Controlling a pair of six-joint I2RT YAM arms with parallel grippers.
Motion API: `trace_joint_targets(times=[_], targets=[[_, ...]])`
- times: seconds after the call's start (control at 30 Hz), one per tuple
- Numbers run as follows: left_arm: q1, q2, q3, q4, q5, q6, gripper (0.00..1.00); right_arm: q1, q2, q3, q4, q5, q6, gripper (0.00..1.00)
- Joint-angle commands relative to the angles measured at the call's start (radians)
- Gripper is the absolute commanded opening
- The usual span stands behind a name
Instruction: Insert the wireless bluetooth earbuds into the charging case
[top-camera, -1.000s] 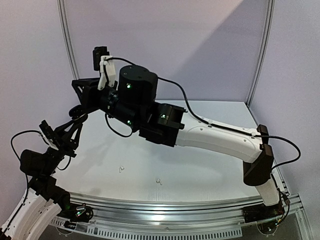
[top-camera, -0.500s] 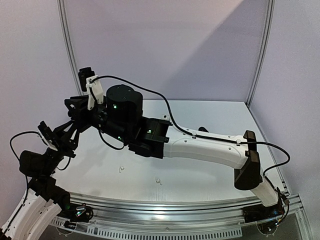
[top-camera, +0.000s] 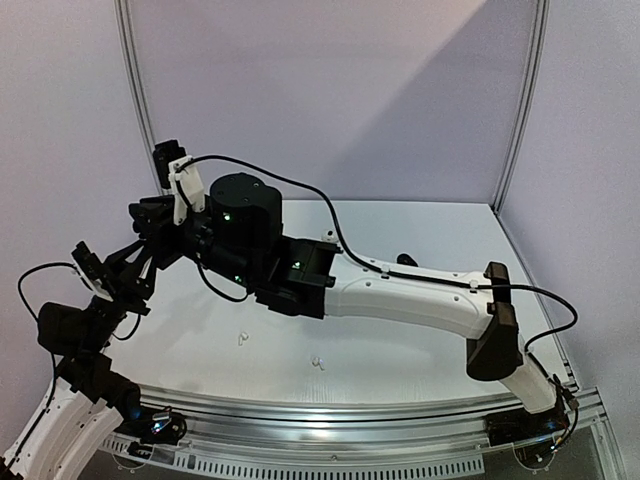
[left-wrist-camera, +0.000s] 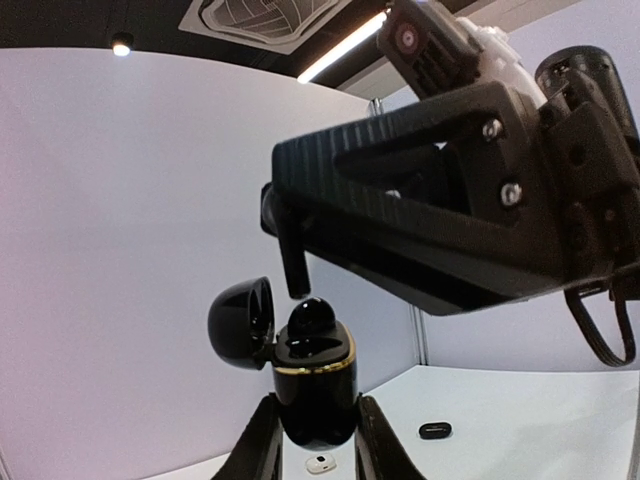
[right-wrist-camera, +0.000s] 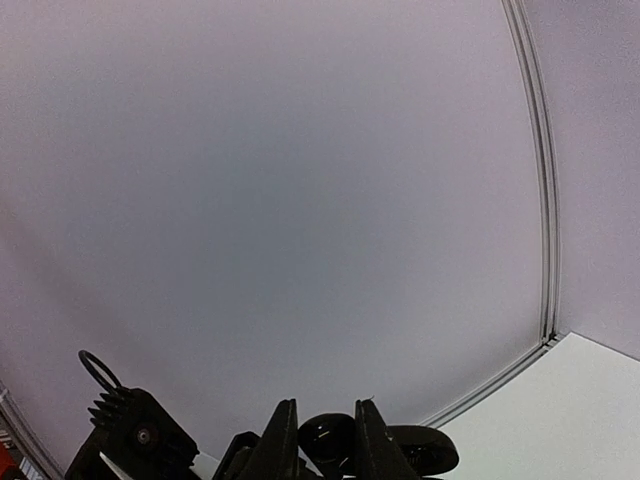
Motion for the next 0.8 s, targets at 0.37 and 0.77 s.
trace_joint_targets(times=[0.37, 0.77], targets=[[-0.012, -0.006, 0.008, 0.017, -0.011, -0.011, 0.00, 0.006, 0.032, -0.010, -0.024, 0.002, -0.010, 0.00], [-0.013, -0.008, 0.013, 0.011, -0.029, -0.023, 0.00, 0.006, 0.014, -0.047, -0.035, 0.007, -0.002, 0.00]])
